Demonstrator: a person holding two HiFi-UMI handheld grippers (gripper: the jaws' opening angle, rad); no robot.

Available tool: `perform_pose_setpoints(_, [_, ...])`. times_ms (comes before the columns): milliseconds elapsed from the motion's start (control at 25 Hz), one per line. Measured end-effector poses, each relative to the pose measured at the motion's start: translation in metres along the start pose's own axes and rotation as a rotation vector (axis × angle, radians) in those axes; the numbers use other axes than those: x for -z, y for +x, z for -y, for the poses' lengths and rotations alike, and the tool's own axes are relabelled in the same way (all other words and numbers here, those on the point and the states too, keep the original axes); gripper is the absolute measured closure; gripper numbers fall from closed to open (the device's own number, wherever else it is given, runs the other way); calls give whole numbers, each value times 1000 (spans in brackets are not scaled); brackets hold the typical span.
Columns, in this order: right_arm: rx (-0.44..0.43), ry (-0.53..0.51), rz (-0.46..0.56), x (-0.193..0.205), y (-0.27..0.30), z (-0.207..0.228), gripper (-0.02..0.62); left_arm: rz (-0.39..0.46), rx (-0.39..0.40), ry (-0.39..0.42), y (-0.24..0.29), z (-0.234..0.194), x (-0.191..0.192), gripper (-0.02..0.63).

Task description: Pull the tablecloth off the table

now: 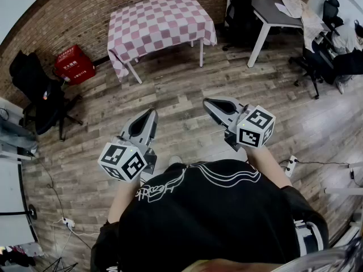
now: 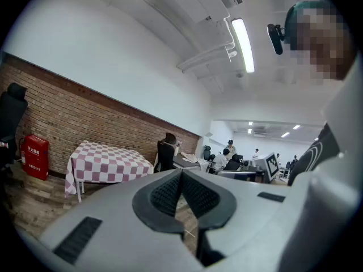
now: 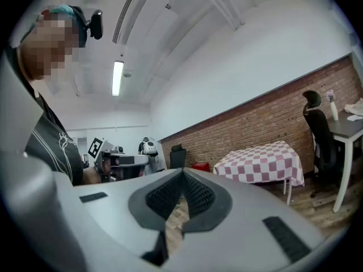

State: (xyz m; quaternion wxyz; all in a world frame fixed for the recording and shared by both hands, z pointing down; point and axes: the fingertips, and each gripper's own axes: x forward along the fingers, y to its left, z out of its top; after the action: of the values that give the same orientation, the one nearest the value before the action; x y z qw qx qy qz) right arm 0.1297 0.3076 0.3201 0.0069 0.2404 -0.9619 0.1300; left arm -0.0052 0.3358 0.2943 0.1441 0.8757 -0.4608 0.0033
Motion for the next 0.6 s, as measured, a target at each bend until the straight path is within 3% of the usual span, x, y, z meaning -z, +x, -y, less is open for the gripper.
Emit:
perform_pose_setpoints(320, [0, 12, 25, -2, -19, 0, 598, -10, 21, 30, 6, 23, -1, 601])
perform_pose_setpoints(600, [10, 40, 21, 3, -18, 14, 598, -21, 17, 15, 19, 16, 4, 601])
